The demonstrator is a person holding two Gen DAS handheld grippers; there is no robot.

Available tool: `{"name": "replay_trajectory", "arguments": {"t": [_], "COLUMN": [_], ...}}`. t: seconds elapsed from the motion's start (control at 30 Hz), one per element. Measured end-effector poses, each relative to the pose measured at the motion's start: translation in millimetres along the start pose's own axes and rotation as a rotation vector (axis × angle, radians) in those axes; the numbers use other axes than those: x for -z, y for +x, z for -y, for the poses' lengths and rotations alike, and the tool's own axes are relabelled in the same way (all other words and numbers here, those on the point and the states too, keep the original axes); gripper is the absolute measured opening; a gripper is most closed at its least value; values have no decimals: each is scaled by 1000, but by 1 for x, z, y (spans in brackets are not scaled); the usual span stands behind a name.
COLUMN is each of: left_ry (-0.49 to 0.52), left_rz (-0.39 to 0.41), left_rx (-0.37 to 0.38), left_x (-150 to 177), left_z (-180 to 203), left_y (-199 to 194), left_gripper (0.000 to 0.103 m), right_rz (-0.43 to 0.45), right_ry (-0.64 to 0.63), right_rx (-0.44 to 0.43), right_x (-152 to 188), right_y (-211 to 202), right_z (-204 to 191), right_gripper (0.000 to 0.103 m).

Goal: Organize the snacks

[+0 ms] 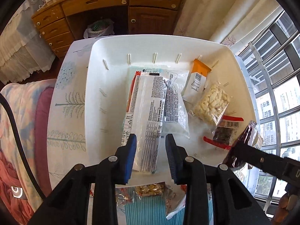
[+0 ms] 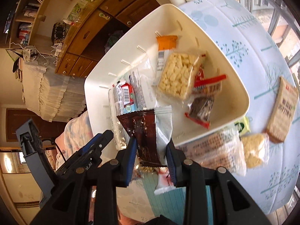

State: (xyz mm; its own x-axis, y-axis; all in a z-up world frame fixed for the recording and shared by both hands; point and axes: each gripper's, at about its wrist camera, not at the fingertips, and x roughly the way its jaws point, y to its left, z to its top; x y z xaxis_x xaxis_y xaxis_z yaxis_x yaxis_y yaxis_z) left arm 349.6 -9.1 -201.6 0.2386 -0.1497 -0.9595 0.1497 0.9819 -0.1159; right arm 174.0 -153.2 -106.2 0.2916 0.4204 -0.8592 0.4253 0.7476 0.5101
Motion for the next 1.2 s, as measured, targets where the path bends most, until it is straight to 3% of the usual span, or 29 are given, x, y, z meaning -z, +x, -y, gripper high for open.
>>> {"name": "replay_trajectory", "arguments": {"t": [0.23, 0.37, 0.57, 0.83, 1.2], "left_ry": [-9, -21, -49, -52, -42], "left_rz": [18, 31, 56, 86, 142], "left_rx": [32, 47, 67, 91, 157], "left_x": [2, 6, 17, 36, 65], "left_z": [1, -2, -11, -23, -41], "left_y": [1, -5, -22, -47, -88], "left_gripper": [31, 34, 45, 46, 64], "right_rz": [26, 32, 64, 112, 184], "right_ry": [4, 24, 30, 17, -6], "right_rx": [17, 10, 0, -12, -7], "right_x": [-12, -11, -2, 17, 62], "right_y": [14, 16, 8, -9, -32], "right_z": [4, 8, 6, -1, -14], "right_gripper": [35, 62, 63, 63, 70]}}
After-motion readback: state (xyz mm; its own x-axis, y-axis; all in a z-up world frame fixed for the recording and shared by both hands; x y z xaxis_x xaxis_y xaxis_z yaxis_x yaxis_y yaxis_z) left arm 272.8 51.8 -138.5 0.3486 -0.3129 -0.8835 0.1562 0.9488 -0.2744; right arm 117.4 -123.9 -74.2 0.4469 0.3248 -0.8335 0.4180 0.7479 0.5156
